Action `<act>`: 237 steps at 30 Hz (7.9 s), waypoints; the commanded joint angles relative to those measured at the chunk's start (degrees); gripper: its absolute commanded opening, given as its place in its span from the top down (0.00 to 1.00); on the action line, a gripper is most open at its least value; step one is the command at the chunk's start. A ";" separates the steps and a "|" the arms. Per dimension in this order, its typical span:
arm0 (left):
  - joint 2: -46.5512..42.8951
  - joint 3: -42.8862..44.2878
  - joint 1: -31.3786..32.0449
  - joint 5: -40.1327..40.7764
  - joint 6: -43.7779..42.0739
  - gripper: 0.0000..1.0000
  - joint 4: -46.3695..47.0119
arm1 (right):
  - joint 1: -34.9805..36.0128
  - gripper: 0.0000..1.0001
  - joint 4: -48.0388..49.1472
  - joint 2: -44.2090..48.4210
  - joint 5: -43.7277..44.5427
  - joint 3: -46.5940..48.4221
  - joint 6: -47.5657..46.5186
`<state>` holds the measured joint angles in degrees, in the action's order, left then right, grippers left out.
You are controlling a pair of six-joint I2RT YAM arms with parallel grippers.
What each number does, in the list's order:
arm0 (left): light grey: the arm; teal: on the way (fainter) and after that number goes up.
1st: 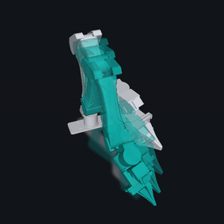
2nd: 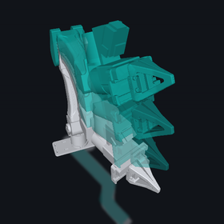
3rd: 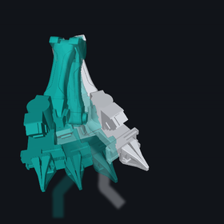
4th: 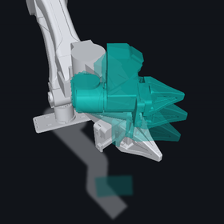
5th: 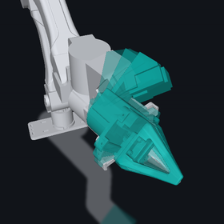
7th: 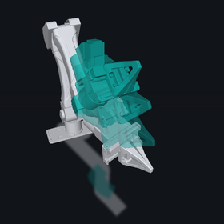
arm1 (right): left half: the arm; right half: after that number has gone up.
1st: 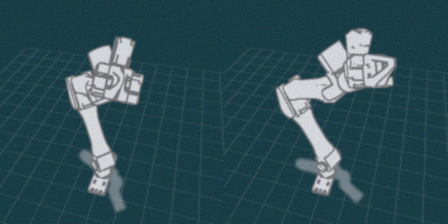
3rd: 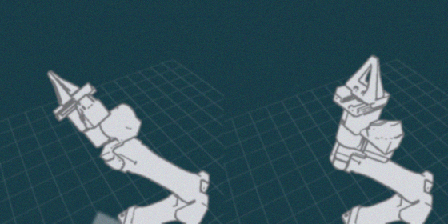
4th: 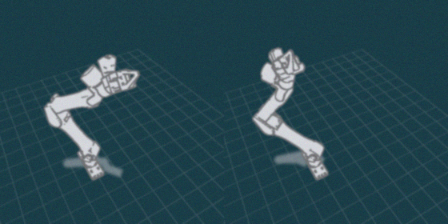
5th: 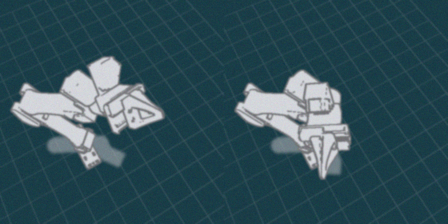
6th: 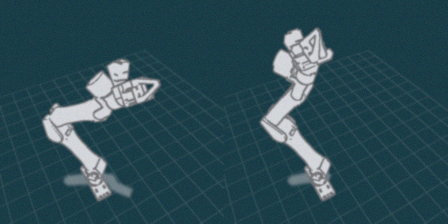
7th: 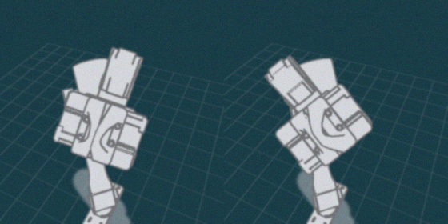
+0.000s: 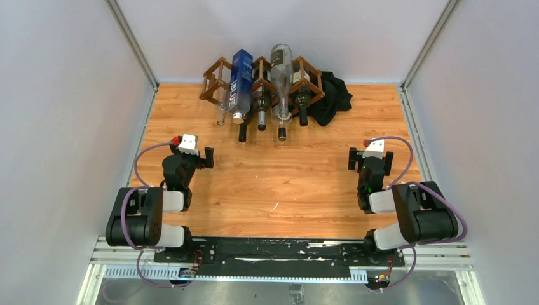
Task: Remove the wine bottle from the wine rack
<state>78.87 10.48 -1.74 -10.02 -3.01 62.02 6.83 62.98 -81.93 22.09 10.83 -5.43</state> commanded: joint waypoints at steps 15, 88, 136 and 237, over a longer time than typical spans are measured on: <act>0.13 0.00 0.08 0.04 -0.41 0.00 1.70 | -0.71 0.00 0.92 -0.33 0.51 0.88 -0.15; 0.60 58.10 -9.25 -27.99 -9.77 0.00 -96.68 | 35.45 0.00 -93.96 -47.38 -21.16 127.49 37.34; -4.59 65.42 -5.73 -33.39 -18.72 0.00 -102.88 | 33.62 1.00 -77.39 -31.72 -39.31 111.44 45.39; -30.84 47.50 22.22 -37.08 11.02 1.00 -64.57 | 33.48 0.04 -84.46 14.20 -63.32 81.37 14.46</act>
<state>47.11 53.15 20.08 -37.45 -5.30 -12.38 40.95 -25.58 -65.54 -33.91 95.64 7.38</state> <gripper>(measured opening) 0.671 0.957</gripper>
